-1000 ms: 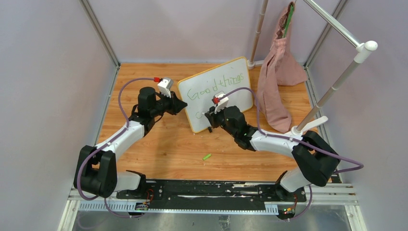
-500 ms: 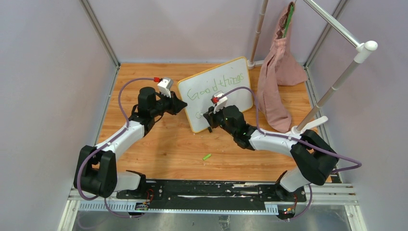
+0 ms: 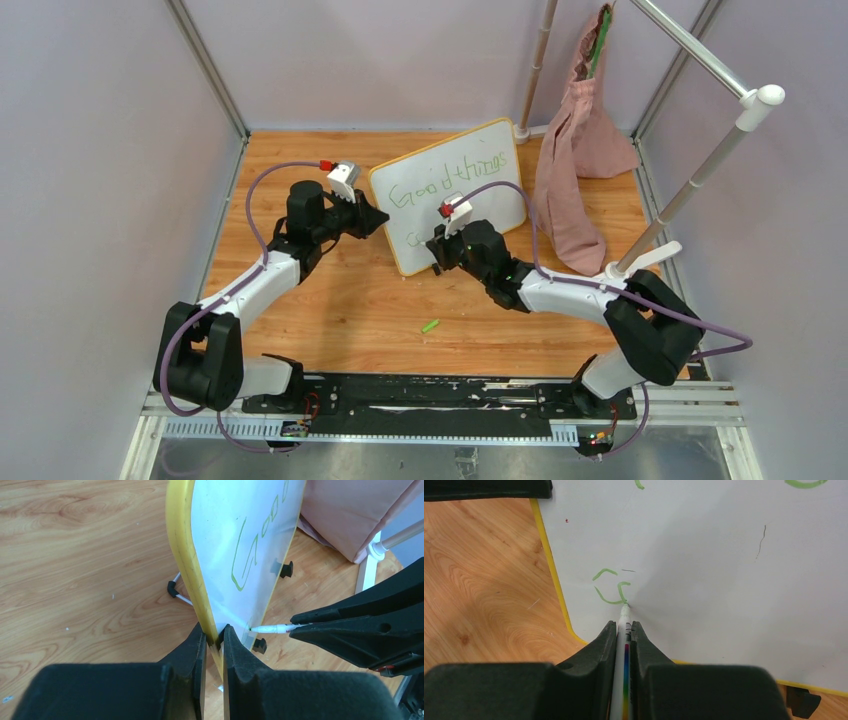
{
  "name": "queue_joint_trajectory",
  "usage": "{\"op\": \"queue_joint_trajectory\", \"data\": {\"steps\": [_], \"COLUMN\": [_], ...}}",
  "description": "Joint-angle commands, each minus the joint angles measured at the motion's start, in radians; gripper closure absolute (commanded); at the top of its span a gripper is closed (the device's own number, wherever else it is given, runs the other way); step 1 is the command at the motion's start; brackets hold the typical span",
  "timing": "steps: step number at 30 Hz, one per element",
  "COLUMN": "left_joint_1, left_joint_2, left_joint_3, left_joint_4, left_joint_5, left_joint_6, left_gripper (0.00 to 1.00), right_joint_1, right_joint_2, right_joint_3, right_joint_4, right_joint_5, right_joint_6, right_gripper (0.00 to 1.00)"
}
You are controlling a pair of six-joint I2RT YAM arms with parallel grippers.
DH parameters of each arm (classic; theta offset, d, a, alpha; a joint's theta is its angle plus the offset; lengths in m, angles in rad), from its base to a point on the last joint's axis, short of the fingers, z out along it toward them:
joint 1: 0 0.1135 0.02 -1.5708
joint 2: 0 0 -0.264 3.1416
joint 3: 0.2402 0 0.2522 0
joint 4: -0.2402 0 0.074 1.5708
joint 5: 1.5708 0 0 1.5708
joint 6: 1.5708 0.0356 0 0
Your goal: Write a sentence on the whiteboard
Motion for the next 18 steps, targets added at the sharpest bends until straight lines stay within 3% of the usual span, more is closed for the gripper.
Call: {"op": "queue_joint_trajectory", "data": {"steps": [1,18], "left_joint_1": [0.001,-0.002], "left_joint_2": [-0.005,-0.006], "left_joint_3": [-0.001,-0.001], "left_joint_4": [-0.047,-0.047], "left_joint_5": [-0.097,-0.097], "left_joint_6": [0.095,0.095], "left_gripper": [1.0,1.0], "right_joint_1": [-0.029,-0.043], "right_joint_2": [-0.013,-0.008], "right_joint_3": [-0.001,0.074], "right_joint_4": [-0.039,-0.045], "right_joint_5": [0.061,0.081], "right_joint_6": [0.003,-0.021], "right_gripper": [1.0,1.0]}}
